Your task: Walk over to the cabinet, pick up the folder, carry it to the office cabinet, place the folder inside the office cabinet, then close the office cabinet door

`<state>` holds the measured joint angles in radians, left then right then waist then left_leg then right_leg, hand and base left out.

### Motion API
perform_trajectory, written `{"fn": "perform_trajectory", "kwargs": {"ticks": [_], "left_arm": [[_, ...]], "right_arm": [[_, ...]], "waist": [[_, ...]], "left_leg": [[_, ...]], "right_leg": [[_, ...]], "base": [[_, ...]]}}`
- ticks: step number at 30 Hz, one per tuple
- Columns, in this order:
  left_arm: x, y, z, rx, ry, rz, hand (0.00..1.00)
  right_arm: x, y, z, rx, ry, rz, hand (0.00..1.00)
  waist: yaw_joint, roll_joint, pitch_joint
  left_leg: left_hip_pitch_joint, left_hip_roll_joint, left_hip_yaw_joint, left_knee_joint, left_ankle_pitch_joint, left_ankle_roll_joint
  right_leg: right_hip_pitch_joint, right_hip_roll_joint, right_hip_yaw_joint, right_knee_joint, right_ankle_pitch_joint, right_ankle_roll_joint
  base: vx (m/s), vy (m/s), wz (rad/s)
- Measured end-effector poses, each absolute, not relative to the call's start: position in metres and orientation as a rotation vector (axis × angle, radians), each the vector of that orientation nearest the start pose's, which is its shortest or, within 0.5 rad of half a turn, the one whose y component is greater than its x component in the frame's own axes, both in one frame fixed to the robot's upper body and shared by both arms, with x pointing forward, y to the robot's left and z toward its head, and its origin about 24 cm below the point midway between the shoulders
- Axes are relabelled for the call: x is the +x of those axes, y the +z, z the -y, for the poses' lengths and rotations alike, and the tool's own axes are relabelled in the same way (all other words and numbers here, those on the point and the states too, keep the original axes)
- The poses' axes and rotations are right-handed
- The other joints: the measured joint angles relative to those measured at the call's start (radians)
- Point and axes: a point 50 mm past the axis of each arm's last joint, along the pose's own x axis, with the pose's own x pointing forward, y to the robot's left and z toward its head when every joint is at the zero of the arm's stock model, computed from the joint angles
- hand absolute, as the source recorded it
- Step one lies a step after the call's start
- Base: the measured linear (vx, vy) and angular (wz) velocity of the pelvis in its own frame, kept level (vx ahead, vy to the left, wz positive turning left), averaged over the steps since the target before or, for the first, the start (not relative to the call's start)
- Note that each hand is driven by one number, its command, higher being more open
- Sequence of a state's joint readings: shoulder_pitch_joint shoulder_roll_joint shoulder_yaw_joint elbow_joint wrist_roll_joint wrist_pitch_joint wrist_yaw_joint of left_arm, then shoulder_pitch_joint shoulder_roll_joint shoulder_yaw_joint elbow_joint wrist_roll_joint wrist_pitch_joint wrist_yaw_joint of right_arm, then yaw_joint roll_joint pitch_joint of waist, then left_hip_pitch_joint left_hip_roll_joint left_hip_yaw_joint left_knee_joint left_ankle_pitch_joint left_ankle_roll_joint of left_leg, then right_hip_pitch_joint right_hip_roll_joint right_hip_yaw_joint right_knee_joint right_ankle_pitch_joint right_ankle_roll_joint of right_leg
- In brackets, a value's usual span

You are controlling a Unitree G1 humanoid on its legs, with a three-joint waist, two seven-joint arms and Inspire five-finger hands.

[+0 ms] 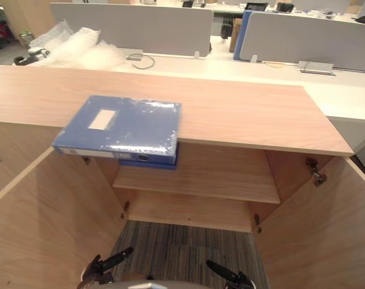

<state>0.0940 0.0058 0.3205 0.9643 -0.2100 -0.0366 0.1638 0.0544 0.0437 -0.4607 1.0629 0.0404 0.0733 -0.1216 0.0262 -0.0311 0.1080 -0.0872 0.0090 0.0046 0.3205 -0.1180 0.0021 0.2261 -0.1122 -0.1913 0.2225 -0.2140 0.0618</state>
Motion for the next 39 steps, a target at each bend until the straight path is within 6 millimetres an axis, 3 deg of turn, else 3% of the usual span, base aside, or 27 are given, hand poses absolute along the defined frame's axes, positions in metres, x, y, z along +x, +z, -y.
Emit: {"fn": "perform_trajectory", "kwargs": {"ticks": [3, 9, 10, 11, 15, 18, 21, 25, 27, 31, 34, 39], "left_arm": [[0.097, -0.155, -0.201, -0.232, 0.557, -1.001, 1.00], [0.123, -0.131, -0.175, -0.298, 0.418, -0.821, 1.00], [0.126, -0.125, -0.172, -0.315, 0.399, -0.788, 1.00], [0.135, -0.107, -0.166, -0.384, 0.361, -0.683, 1.00], [0.148, -0.079, -0.162, -0.513, 0.350, -0.516, 1.00], [0.152, -0.064, -0.165, -0.553, 0.375, -0.437, 1.00], [0.156, -0.046, -0.173, -0.549, 0.414, -0.351, 1.00], [0.165, -0.022, -0.178, -0.457, 0.446, -0.248, 1.00], [0.169, -0.010, -0.179, -0.403, 0.457, -0.200, 1.00], [0.173, 0.021, -0.185, -0.238, 0.525, -0.062, 1.00], [0.173, 0.038, -0.188, -0.117, 0.580, 0.015, 1.00], [0.181, 0.071, -0.190, 0.272, 0.702, 0.205, 1.00]], "right_arm": [[0.082, -0.167, 0.189, 0.254, -0.519, -1.179, 1.00], [0.076, -0.166, 0.202, 0.188, -0.506, -1.187, 1.00], [0.077, -0.166, 0.202, 0.180, -0.500, -1.183, 1.00], [0.080, -0.165, 0.199, 0.159, -0.467, -1.177, 1.00], [0.083, -0.163, 0.197, 0.147, -0.445, -1.165, 1.00], [0.083, -0.163, 0.194, 0.124, -0.414, -1.173, 1.00], [0.081, -0.165, 0.187, 0.111, -0.385, -1.196, 1.00], [0.076, -0.168, 0.173, 0.126, -0.365, -1.218, 1.00], [0.077, -0.168, 0.169, 0.113, -0.338, -1.219, 1.00], [0.074, -0.168, 0.168, 0.100, -0.347, -1.223, 1.00], [0.074, -0.168, 0.167, 0.081, -0.341, -1.220, 1.00], [0.070, -0.168, 0.168, 0.018, -0.321, -1.224, 1.00]], "waist": [[0.008, 0.005, -0.016], [0.002, 0.039, -0.013], [0.001, 0.040, -0.010], [0.006, 0.032, 0.001], [0.012, 0.028, 0.004], [0.024, 0.024, -0.004], [0.039, 0.002, -0.011], [0.069, -0.048, -0.026], [0.071, -0.057, -0.032], [0.074, -0.056, -0.042], [0.075, -0.050, -0.048], [0.074, -0.035, -0.075]], "left_leg": [[0.056, -0.017, 0.011, -0.128, 0.067, 0.002], [0.136, -0.019, -0.020, -0.407, 0.236, -0.008], [0.135, -0.019, -0.024, -0.412, 0.240, -0.009], [0.134, -0.023, -0.023, -0.413, 0.246, -0.008], [0.129, -0.034, -0.046, -0.413, 0.259, -0.006], [0.112, -0.037, -0.053, -0.413, 0.259, -0.006], [0.088, -0.043, -0.067, -0.407, 0.270, -0.008], [0.071, -0.060, -0.089, -0.398, 0.277, -0.003], [0.068, -0.065, -0.095, -0.385, 0.264, -0.001], [0.070, -0.065, -0.095, -0.346, 0.216, -0.005], [0.079, -0.056, -0.096, -0.352, 0.215, -0.005], [0.101, -0.029, -0.093, -0.381, 0.214, -0.012]], "right_leg": [[0.003, -0.016, 0.002, -0.025, 0.020, 0.009], [-0.019, -0.008, -0.022, -0.059, 0.031, 0.010], [-0.017, -0.007, -0.028, -0.064, 0.030, 0.009], [-0.013, -0.009, -0.029, -0.074, 0.016, 0.008], [-0.011, -0.018, -0.065, -0.067, -0.018, 0.018], [-0.011, -0.022, -0.100, -0.070, -0.021, 0.026], [-0.012, -0.024, -0.134, -0.083, -0.013, 0.030], [0.005, -0.029, -0.160, -0.107, -0.002, 0.042], [0.011, -0.032, -0.162, -0.106, 0.001, 0.045], [0.031, -0.032, -0.160, -0.102, 0.004, 0.042], [0.035, -0.025, -0.161, -0.098, 0.010, 0.036], [0.030, 0.000, -0.144, -0.097, 0.019, 0.026]], "base": [[0.01, -0.012, -0.07], [-0.06, -0.084, 0.10], [-0.16, -0.048, 0.09], [-0.15, -0.028, -0.01], [-0.13, -0.016, 0.17], [-0.05, 0.005, 0.32], [0.03, 0.009, 0.33], [0.09, 0.005, 0.23], [0.08, 0.013, 0.14], [0.03, 0.010, -0.02], [0.00, 0.000, 0.00], [0.00, -0.018, -0.08]]}}
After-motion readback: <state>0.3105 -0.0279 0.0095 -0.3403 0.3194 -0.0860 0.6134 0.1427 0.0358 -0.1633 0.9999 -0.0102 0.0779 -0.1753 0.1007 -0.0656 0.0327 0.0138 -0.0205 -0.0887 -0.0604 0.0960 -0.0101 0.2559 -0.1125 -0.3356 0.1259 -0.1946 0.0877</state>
